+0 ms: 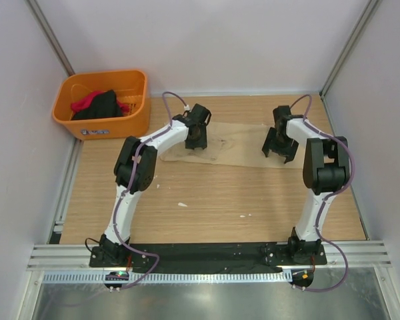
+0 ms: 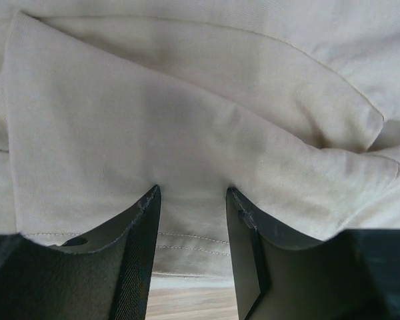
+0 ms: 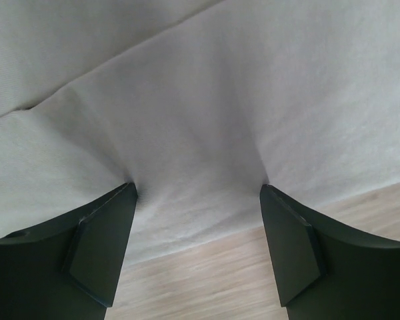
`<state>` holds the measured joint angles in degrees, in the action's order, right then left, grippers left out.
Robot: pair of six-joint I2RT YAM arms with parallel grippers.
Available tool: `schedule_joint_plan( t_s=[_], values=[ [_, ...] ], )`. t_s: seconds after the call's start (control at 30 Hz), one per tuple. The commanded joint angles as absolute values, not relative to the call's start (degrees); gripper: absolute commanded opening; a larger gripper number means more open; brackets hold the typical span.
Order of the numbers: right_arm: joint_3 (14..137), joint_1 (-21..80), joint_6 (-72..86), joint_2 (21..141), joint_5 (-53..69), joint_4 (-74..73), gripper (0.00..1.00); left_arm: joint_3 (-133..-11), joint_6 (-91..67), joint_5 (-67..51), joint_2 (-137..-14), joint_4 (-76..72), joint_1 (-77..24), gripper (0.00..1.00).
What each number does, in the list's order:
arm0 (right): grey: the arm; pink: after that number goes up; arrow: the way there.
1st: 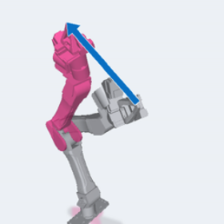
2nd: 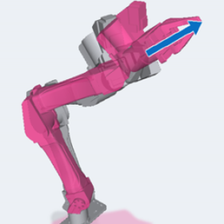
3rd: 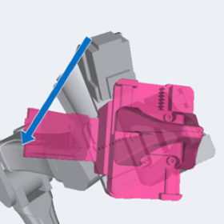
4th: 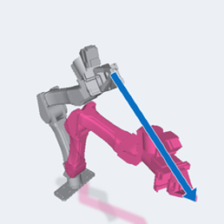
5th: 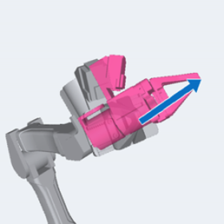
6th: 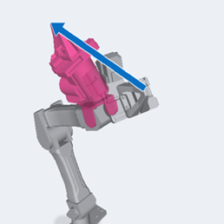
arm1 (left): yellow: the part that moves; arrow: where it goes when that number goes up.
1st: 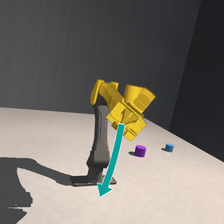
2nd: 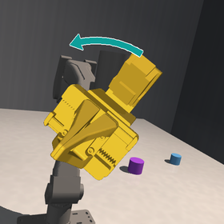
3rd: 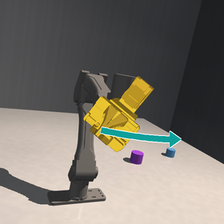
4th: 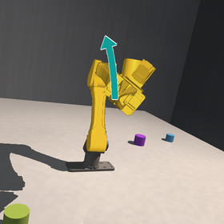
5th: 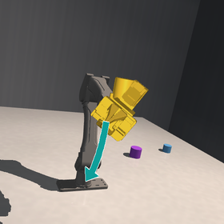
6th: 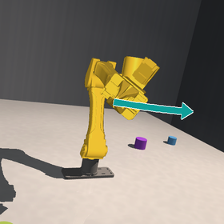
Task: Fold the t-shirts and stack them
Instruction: Fold the tshirt
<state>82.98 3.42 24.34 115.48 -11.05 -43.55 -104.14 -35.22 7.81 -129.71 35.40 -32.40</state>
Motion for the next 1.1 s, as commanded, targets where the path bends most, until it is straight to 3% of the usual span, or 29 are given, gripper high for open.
schedule_joint_plan(
  t_s=[0.0, 0.23, 0.4, 0.5, 0.63, 0.77, 1.07],
  values=[
    [74.29, 4.65, 28.56, 112.25, -11.78, -47.2, 0.81, -106.43, -28.48, 12.56, -133.41, 39.64, -31.64, 0.46],
    [54.26, 15.36, 42.08, 98.63, -3.53, -45.1, 0.83, -111.7, -15.66, 7.74, -137.28, 39.73, -29.97, 0.45],
    [50.36, 32.21, 58.33, 89.93, 1.21, -39.47, 0.83, -119.24, -5.03, 6.24, -140.97, 39.9, -27.52, 0.46],
    [53.25, 37.86, 59.07, 88.86, 2.1, -37.18, 0.84, -121.81, -2.82, 4.84, -142.73, 38.24, -26.11, 0.47],
    [61.42, 38.58, 52.58, 88.42, 2.56, -40.32, 0.85, -128.92, -2.81, 1.33, -143.09, 39.81, -24.0, 0.48],
    [68.72, 37.88, 37.4, 88.5, -5.34, -48.58, 0.86, -131.48, -6.04, 0.26, -138.7, 40.08, -23.99, 0.54],
    [71.89, 28.3, 21.45, 92.54, -5.01, -50.98, 0.87, -119.02, -27.84, -3.79, -129.29, 34.12, -25.13, 0.59]
  ],
)
